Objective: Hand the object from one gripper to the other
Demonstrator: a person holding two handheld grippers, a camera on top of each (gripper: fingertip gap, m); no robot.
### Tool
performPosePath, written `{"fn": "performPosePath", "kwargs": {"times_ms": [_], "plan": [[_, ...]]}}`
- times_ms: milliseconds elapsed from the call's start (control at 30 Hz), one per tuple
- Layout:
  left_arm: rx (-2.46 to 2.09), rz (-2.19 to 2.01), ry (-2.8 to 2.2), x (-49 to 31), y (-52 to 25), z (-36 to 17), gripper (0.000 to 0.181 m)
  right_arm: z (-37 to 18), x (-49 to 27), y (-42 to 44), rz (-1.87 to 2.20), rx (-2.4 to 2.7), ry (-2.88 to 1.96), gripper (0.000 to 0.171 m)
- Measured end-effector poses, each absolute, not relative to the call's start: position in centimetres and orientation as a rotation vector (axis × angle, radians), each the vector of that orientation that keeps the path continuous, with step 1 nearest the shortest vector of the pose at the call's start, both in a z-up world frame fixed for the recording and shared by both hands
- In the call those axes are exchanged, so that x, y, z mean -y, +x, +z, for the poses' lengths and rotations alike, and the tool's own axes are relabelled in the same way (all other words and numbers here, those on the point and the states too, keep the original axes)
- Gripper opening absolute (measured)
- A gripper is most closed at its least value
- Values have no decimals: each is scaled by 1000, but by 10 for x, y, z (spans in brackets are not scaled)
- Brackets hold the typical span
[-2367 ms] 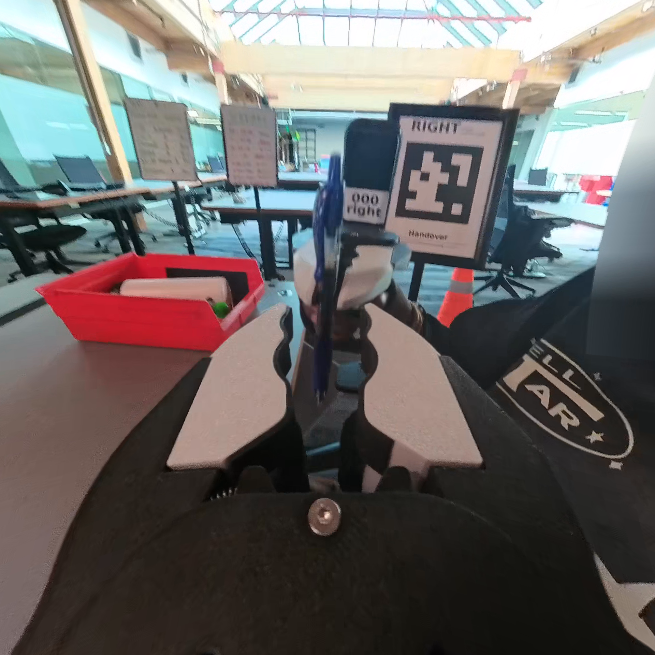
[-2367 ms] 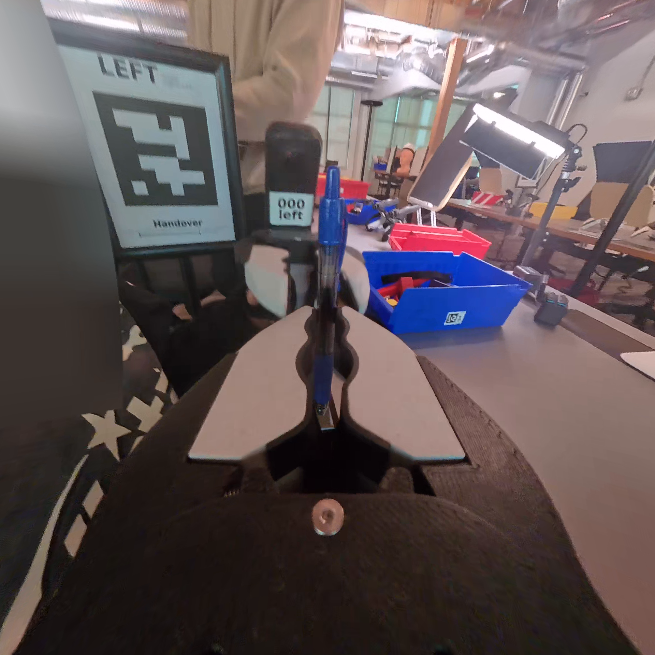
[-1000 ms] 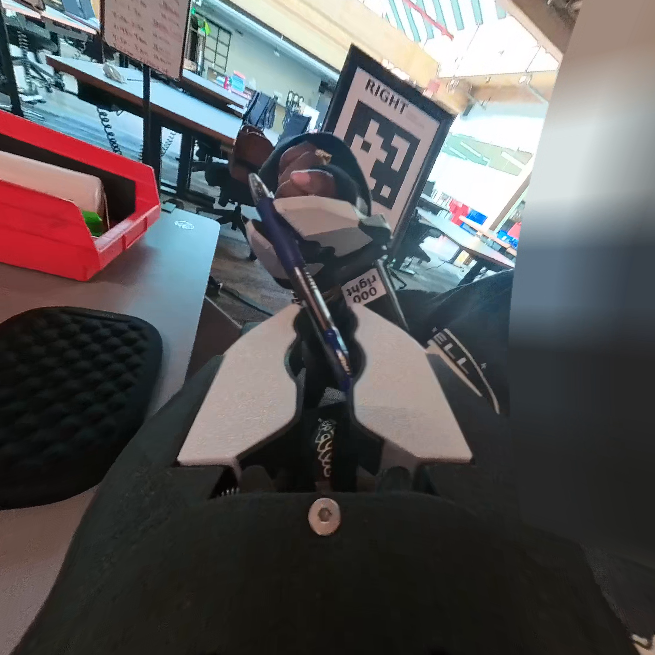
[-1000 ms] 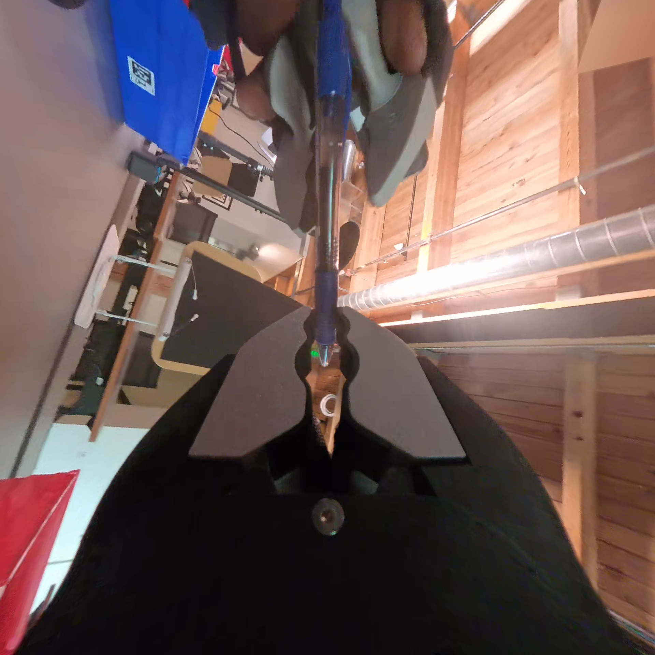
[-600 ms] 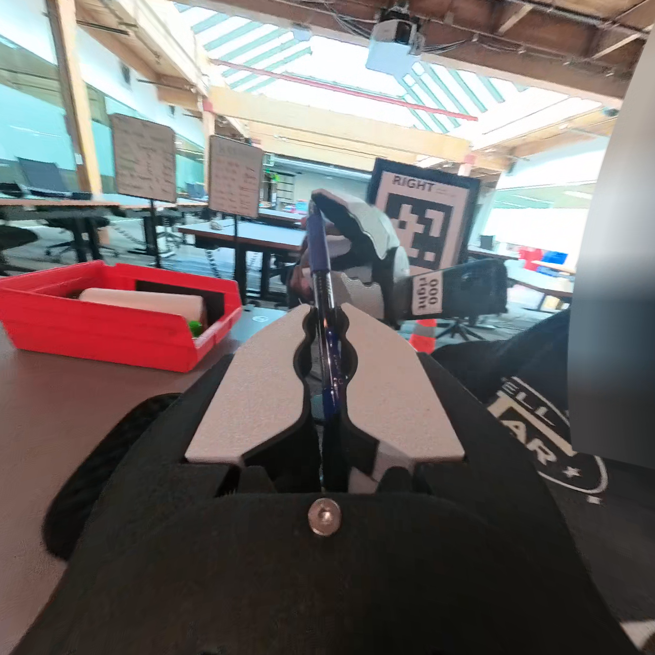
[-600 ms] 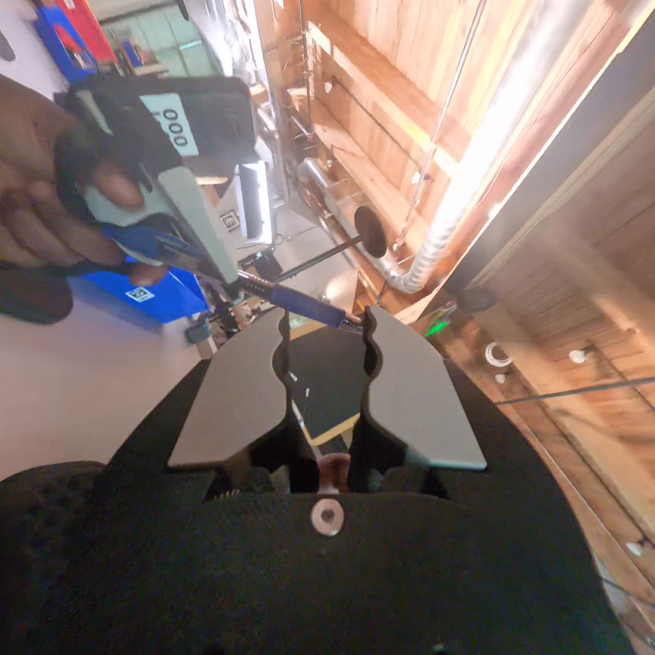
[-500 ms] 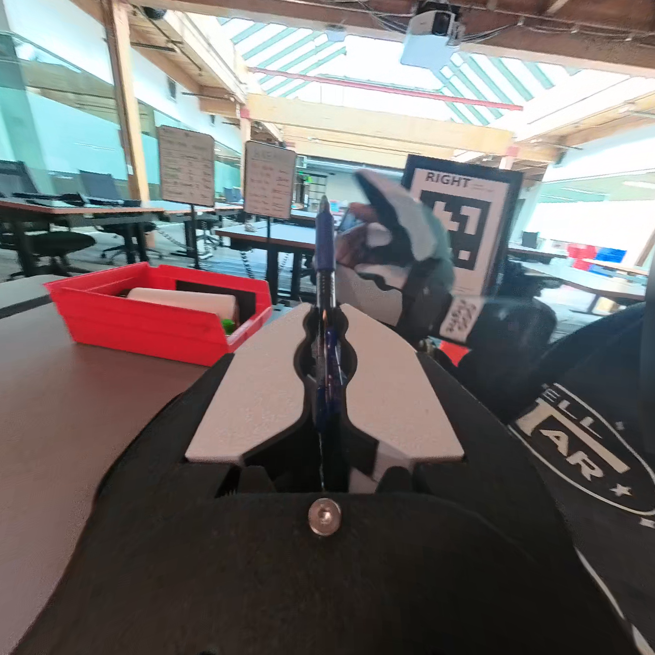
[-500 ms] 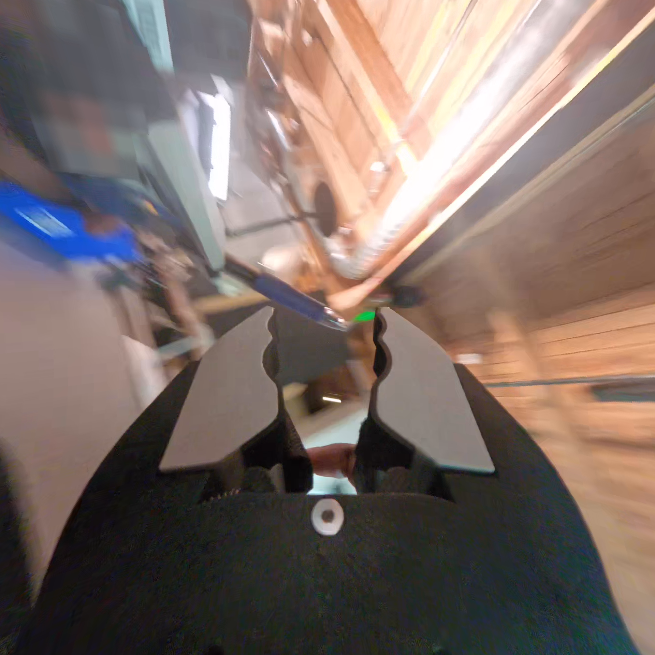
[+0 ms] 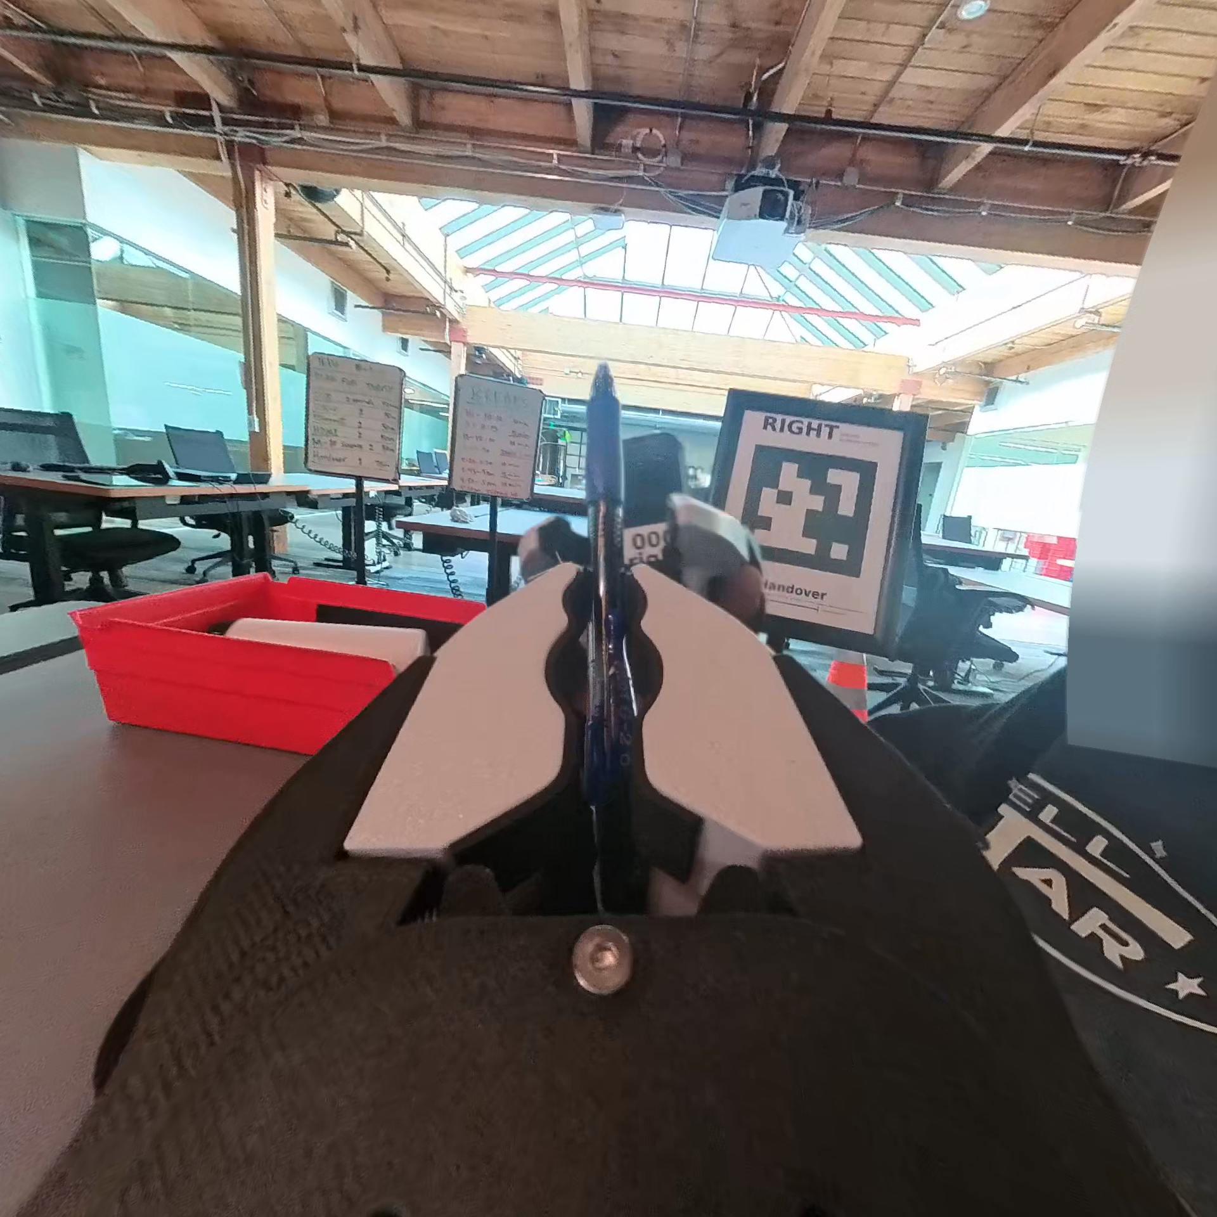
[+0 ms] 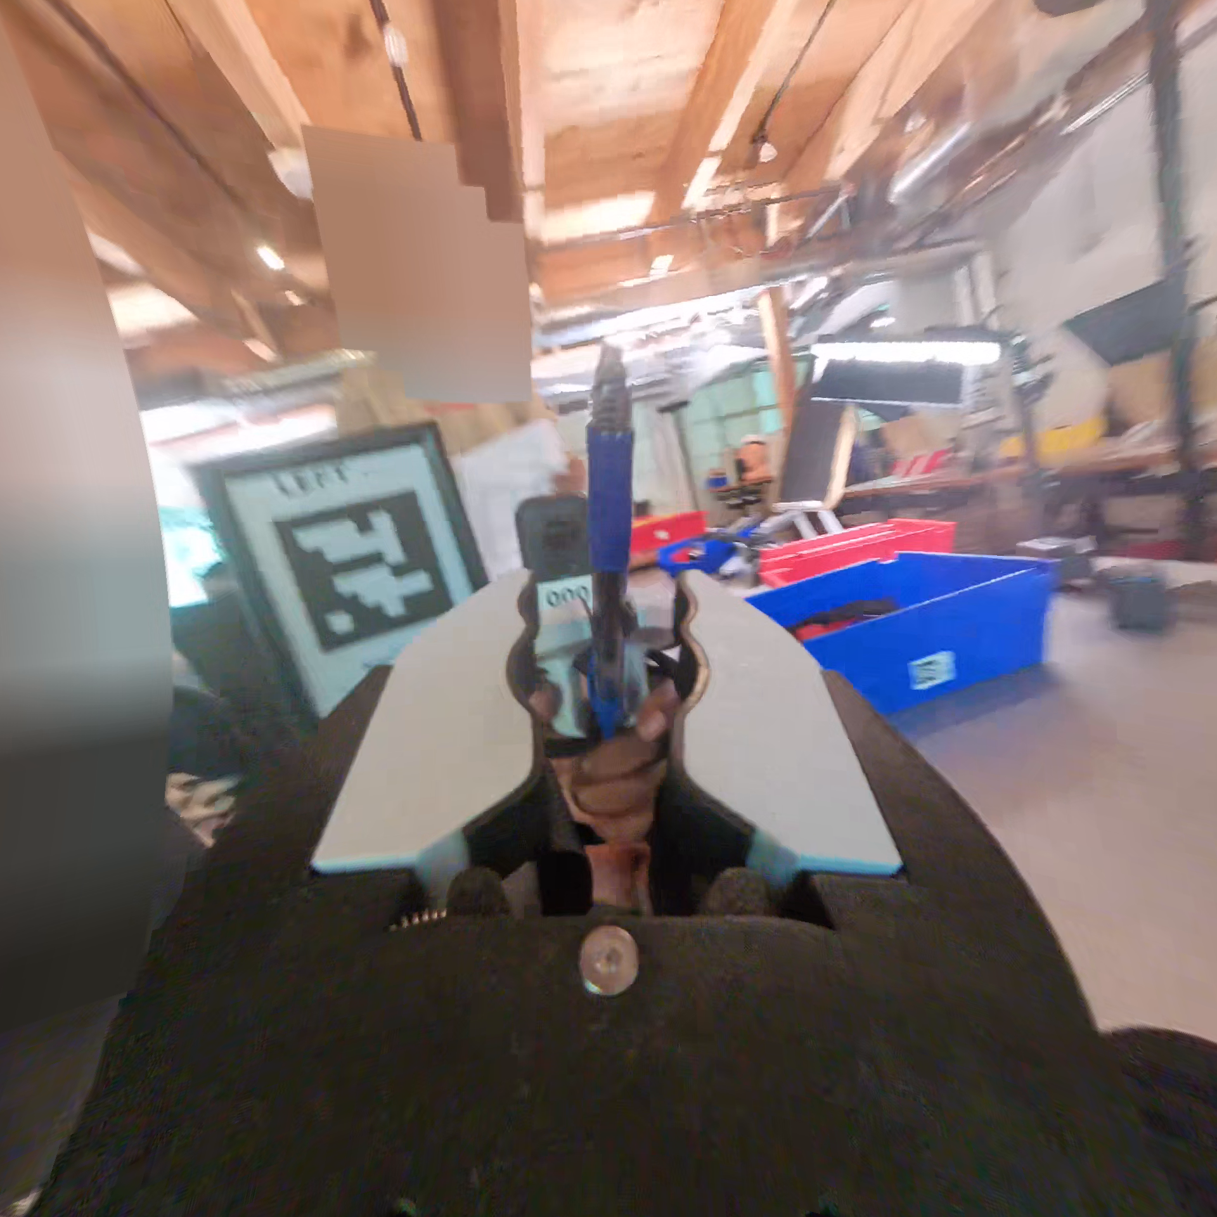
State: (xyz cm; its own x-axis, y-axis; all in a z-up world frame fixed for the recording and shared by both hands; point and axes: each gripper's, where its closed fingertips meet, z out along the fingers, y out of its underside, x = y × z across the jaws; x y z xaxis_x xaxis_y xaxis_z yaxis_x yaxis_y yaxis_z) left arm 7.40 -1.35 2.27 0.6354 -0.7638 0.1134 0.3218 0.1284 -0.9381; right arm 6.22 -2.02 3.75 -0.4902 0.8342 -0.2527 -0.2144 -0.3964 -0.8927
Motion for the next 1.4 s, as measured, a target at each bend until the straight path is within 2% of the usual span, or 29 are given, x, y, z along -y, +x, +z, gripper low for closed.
{"fn": "performPosePath", "kwargs": {"times_ms": [67,167,233,300,500,633,733,833,900,1100,1167,1267,1400], "plan": [[-469,-825,-1215,12,80,18,10,40,18,66,2048,1066,-937,12],[-523,-811,-1270,11,84,10,12,36,18,67,1945,1164,-909,11],[-572,-823,-1305,15,84,6,29,33,20,69,1849,1245,-891,11],[-558,-809,-1288,18,79,12,37,26,20,70,1750,1328,-903,11],[-549,-782,-1278,23,78,19,33,-9,31,64,1539,1604,-995,12],[-611,-759,-1308,24,87,11,18,-18,39,62,1500,1673,-1001,12],[-609,-760,-1312,24,85,12,11,-18,39,64,1466,1690,-981,12],[-594,-753,-1301,24,79,14,11,-8,28,70,1461,1625,-974,25],[-606,-754,-1320,23,79,11,11,7,23,75,1518,1534,-944,26],[-671,-740,-1369,20,94,-3,11,19,29,77,1602,1459,-894,22],[-684,-739,-1378,20,96,-5,11,17,34,77,1592,1483,-863,9],[-652,-739,-1393,19,93,-3,13,18,34,79,1450,1505,-740,9],[-497,-839,-1399,17,72,8,25,26,32,88,929,1432,-298,9]]}}
